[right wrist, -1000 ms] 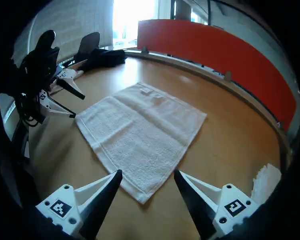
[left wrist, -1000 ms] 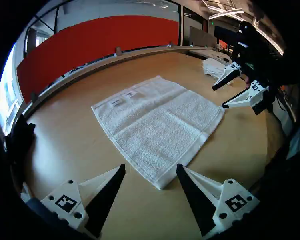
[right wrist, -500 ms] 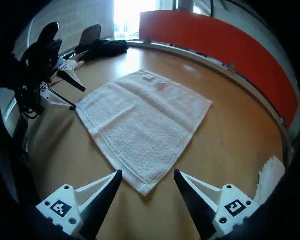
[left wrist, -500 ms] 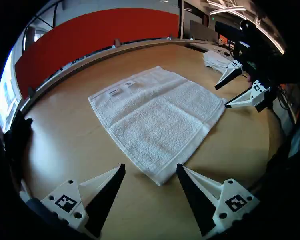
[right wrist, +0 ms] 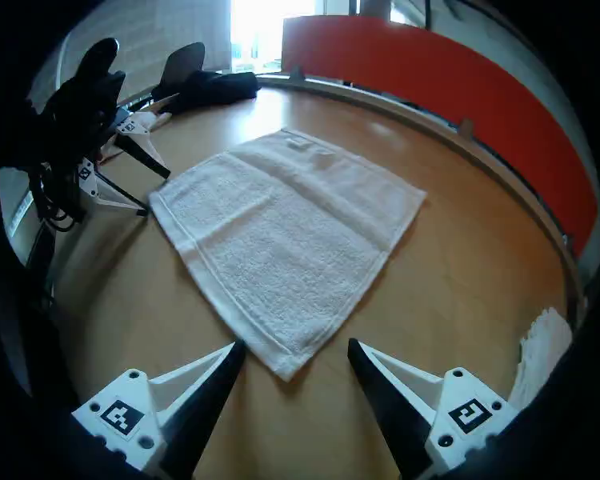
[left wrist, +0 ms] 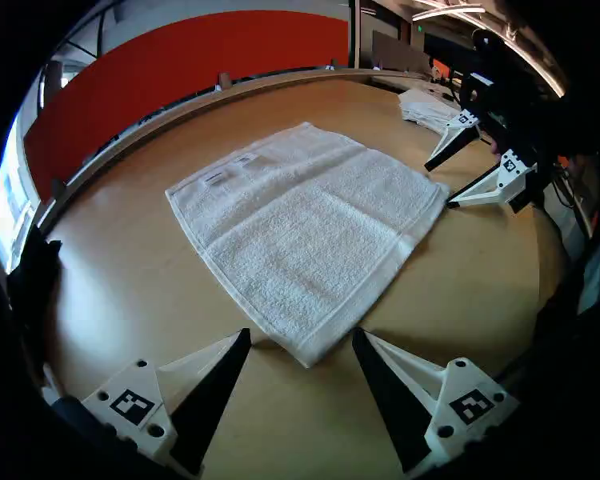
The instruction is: Fold towel
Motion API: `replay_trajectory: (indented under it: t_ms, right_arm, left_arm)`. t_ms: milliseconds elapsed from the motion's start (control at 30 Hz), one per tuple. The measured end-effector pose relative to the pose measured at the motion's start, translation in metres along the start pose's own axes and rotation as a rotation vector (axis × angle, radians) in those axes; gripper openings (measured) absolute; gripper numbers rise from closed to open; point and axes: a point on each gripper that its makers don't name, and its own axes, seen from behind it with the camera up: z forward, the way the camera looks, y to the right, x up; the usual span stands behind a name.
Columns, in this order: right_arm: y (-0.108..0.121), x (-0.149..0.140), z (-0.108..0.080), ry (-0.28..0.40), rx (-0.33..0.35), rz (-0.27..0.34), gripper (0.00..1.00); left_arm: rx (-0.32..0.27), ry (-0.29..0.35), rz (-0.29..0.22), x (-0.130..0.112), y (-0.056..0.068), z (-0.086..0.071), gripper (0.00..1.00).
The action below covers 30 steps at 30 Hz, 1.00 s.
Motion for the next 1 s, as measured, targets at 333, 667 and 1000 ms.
replay_trajectory:
  t_ms: [333, 667, 1000]
  right_arm:
    - [-0.0043, -0.0011, -0.0005, 0.006, 0.027, 0.012, 0.91]
    - [-0.0046, -0.0010, 0.0001, 0.005, 0.035, 0.008, 0.84]
    - [-0.0064, -0.0014, -0.0005, 0.007, 0.039, 0.005, 0.75]
  left_arm:
    - [-0.003, 0.002, -0.024, -0.0014, 0.0002, 0.0002, 0.94]
    - [0.001, 0.015, -0.033, -0.0017, -0.0006, 0.0002, 0.94]
    - [0.001, 0.005, -0.033, -0.0021, 0.0009, -0.0001, 0.90]
